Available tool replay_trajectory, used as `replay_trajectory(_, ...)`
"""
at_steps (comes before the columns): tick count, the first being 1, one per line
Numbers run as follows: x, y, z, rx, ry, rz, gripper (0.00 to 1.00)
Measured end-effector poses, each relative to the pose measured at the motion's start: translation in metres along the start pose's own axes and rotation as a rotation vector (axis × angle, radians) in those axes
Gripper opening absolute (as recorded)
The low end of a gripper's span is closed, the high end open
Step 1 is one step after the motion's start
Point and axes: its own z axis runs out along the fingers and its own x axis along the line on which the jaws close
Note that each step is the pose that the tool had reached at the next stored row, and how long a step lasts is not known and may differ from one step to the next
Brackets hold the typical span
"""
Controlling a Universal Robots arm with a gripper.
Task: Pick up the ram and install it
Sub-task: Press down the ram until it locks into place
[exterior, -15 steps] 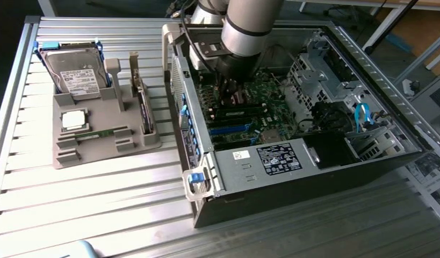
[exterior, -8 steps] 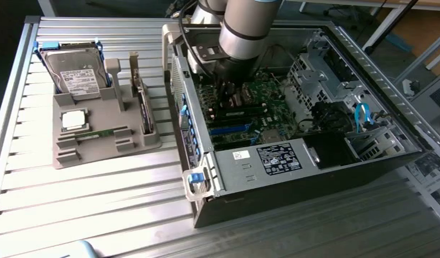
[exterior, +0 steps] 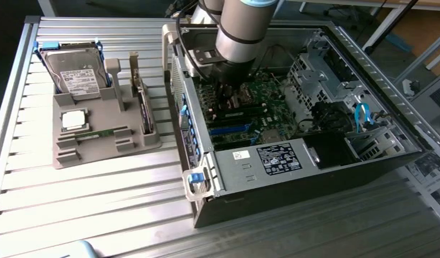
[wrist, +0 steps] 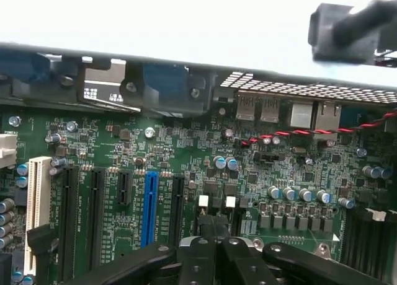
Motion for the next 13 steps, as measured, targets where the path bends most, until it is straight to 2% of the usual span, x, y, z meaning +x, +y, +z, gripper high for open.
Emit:
replay_trajectory(7, 0.000, 0.0018, 0.0004, 0.0011, -0.0004, -0.001, 0.11)
replay_trajectory(9, 0.000, 0.0017, -0.0026, 0.0022, -0.0022, -0.001, 0.11)
replay_trajectory(13, -0.001, 0.0017, -0.0168, 0.0009, -0.0001, -0.001, 0.11)
